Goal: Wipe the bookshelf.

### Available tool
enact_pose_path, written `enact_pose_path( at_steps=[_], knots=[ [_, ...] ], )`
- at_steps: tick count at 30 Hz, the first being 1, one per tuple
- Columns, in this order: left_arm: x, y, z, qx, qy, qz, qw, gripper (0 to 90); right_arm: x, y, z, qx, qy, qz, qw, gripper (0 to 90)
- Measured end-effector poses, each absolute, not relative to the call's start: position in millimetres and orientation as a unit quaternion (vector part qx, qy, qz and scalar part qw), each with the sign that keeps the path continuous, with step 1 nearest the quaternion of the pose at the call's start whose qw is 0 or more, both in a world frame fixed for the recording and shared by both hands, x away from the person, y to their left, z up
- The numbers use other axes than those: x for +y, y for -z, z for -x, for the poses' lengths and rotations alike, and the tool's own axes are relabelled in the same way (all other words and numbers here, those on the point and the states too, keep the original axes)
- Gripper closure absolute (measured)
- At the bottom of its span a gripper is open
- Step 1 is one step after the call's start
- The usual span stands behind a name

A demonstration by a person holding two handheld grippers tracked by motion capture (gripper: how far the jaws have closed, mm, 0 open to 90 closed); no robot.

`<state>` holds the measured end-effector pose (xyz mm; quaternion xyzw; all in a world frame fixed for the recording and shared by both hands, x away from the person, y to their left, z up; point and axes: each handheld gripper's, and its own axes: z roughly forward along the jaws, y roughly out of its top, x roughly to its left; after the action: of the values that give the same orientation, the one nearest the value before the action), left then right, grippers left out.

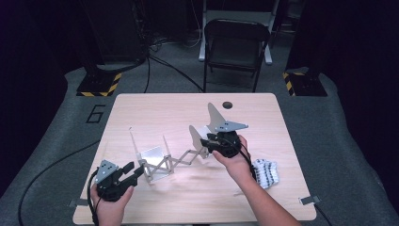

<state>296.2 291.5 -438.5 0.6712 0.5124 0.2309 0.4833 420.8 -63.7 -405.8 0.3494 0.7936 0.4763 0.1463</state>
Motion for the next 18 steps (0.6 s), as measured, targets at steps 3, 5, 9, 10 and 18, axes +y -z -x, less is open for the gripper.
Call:
enact_pose_path(
  at_steps=[3,5,9,10,18],
  knots=[
    [295,438,-300,0.516,-0.239,-0.669,0.479,54.6,-63,406,-414,0.788,-0.480,-0.360,0.135,60.6],
    [296,438,-301,0.518,-0.240,-0.668,0.477,54.7,-63,406,-413,0.789,-0.480,-0.360,0.133,60.6],
    [302,439,-306,0.519,-0.240,-0.663,0.482,55.2,-62,406,-401,0.790,-0.481,-0.356,0.134,60.4],
    [302,439,-306,0.519,-0.240,-0.663,0.482,55.3,-62,406,-401,0.790,-0.481,-0.356,0.134,60.4],
    [311,442,-311,0.515,-0.237,-0.662,0.490,55.7,-61,408,-381,0.792,-0.484,-0.348,0.132,59.7]
  ],
)
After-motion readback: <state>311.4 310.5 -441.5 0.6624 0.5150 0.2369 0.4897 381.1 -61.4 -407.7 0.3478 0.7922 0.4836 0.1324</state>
